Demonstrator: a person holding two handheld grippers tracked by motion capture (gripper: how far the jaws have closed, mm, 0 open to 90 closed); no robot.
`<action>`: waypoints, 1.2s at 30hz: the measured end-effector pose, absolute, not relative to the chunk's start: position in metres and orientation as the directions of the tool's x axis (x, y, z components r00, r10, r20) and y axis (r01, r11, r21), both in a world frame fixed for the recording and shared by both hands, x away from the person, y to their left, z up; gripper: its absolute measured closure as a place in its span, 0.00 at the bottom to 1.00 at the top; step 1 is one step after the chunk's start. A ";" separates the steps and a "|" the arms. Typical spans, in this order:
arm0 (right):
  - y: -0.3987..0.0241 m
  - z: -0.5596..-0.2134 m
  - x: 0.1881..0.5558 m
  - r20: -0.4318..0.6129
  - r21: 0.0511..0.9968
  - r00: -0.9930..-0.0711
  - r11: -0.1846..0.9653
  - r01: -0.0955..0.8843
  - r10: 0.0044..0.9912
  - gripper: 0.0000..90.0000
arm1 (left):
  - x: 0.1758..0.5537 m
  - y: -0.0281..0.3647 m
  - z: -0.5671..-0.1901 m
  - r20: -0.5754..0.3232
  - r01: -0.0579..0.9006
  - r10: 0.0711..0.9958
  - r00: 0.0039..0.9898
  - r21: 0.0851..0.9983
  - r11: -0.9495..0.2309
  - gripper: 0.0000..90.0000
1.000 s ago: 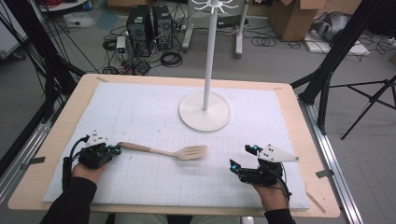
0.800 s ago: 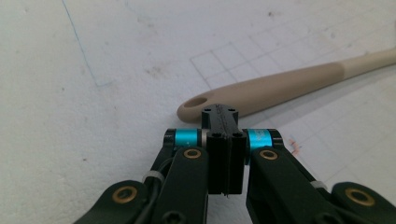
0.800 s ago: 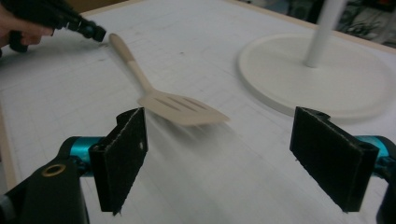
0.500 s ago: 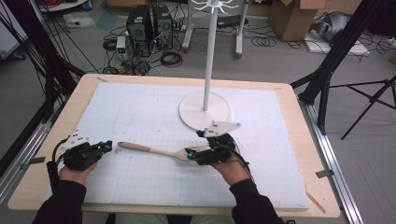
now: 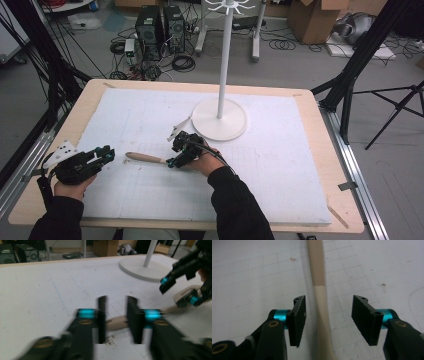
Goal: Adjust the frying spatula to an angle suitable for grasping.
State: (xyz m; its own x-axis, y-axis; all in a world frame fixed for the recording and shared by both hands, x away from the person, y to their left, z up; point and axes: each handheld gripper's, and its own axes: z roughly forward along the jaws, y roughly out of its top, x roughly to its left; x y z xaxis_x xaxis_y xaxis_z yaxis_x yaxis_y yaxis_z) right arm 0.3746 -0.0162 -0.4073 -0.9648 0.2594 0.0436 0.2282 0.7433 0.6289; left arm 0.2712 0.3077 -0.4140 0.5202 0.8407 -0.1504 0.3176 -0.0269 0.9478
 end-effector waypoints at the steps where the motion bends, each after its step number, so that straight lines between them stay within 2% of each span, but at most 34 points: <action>1: -0.016 -0.407 0.375 0.044 0.629 -0.965 0.743 0.228 0.259 0.52 | 0.271 0.308 -0.414 -0.150 0.318 0.841 0.520 0.948 -0.027 0.52; 2: -0.013 -0.409 0.377 0.038 0.620 -0.969 0.755 0.215 0.245 0.53 | 0.271 0.308 -0.414 -0.162 0.321 0.843 0.513 0.947 -0.013 0.52; 3: -0.008 -0.412 0.379 0.046 0.606 -0.973 0.768 0.206 0.225 0.57 | 0.272 0.308 -0.415 -0.165 0.325 0.847 0.505 0.946 -0.009 0.43; 4: -0.007 -0.414 0.380 0.046 0.599 -0.975 0.775 0.202 0.218 0.59 | 0.272 0.309 -0.415 -0.166 0.330 0.853 0.495 0.944 -0.008 0.40; 9: -0.001 -0.418 0.377 0.063 0.555 -0.976 0.806 0.207 0.207 0.67 | 0.272 0.311 -0.415 -0.191 0.332 0.861 0.472 0.943 0.028 0.35; 12: 0.001 -0.420 0.376 0.045 0.526 -0.978 0.827 0.197 0.205 0.79 | 0.272 0.311 -0.415 -0.195 0.334 0.863 0.466 0.942 0.033 0.35; 15: 0.001 -0.420 0.376 0.055 0.523 -0.978 0.828 0.201 0.203 0.85 | 0.272 0.311 -0.415 -0.195 0.334 0.864 0.465 0.942 0.034 0.35; 23: 0.002 -0.419 0.372 0.030 0.519 -0.971 0.827 0.218 0.237 0.86 | 0.272 0.311 -0.416 -0.194 0.338 0.864 0.465 0.941 0.029 0.36; 32: -0.018 -0.419 0.358 -0.002 0.523 -0.923 0.787 0.327 0.385 0.86 | 0.272 0.310 -0.416 -0.192 0.342 0.868 0.458 0.939 0.027 0.37; 36: -0.028 -0.420 0.352 0.005 0.531 -0.908 0.768 0.358 0.419 0.86 | 0.272 0.309 -0.416 -0.188 0.340 0.868 0.459 0.940 0.024 0.37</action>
State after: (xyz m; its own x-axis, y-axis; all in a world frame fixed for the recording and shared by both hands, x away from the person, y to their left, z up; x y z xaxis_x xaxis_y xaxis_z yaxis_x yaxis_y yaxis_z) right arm 0.3524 -0.0283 -0.4197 -0.9080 0.4189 0.0054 0.3576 0.7684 0.5307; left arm 0.2722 0.3089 -0.4162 0.4589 0.8683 -0.1884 0.3401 0.0243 0.9401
